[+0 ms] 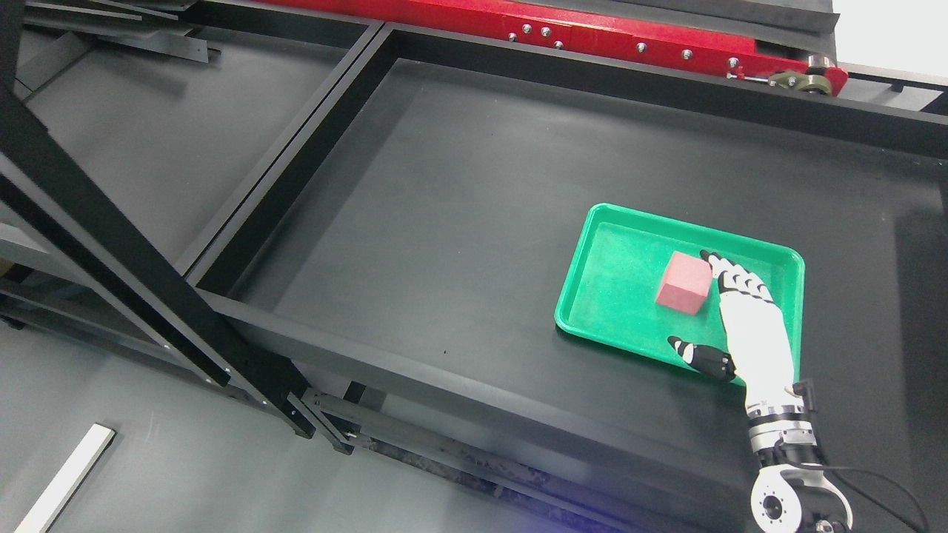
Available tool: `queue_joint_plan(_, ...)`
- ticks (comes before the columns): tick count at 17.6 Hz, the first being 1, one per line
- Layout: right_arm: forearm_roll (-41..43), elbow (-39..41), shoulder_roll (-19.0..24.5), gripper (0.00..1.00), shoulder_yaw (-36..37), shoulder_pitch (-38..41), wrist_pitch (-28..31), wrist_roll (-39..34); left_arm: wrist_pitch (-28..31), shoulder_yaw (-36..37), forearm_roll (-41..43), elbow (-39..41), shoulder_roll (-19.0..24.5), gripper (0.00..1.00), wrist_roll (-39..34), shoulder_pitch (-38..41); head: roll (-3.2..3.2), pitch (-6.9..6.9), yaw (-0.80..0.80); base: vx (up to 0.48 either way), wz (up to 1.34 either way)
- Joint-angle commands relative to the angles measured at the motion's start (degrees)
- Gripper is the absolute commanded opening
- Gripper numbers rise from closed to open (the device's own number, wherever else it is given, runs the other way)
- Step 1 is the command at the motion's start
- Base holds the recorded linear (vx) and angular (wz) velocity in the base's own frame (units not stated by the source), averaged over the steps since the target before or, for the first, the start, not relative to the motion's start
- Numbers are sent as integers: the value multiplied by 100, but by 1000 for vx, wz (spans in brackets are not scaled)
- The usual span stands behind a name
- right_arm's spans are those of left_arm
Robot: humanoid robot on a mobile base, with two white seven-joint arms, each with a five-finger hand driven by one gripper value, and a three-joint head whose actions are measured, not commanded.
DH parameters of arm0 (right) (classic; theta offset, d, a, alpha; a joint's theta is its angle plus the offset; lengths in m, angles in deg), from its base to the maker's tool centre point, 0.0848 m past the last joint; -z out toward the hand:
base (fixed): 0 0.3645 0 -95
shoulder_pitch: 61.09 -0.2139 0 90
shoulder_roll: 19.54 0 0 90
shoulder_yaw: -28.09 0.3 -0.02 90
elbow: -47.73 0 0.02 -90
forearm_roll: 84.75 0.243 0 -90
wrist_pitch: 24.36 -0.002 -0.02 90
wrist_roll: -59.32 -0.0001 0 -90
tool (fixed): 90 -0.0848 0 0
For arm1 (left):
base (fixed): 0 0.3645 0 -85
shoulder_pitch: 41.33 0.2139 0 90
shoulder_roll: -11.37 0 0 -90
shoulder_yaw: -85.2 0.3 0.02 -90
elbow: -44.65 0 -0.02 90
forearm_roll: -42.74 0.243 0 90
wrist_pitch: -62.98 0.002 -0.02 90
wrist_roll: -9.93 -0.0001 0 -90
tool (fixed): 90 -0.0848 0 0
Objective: Pick pink block from left shelf to tray
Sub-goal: 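Close the right hand fingers around the pink block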
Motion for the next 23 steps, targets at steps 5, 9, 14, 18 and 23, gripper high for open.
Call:
queue_joint_plan(5,9,-13,-141,98,-246,3,259,-696,-3,0,9,100,100,100,2,-131,0,0,0,141,38)
queue_joint_plan(9,-18,-66,-176,96,-246,-59,346,-827,-3,0,9,100,100,100,2,-131,0,0,0,68,14)
queue_joint_plan(14,-18,-302,-325,96,-219,-330,382,-880,-3,0,9,100,100,100,2,-131,0,0,0,21,8)
queue_joint_plan(18,-26,-514,-343,96,-246,-516,382,-889,-3,0,9,100,100,100,2,-131,0,0,0,6,0)
queue_joint_plan(23,-27,-883,-343,96,-246,-656,373,-907,-3,0,9,100,100,100,2,-131,0,0,0,28,-2)
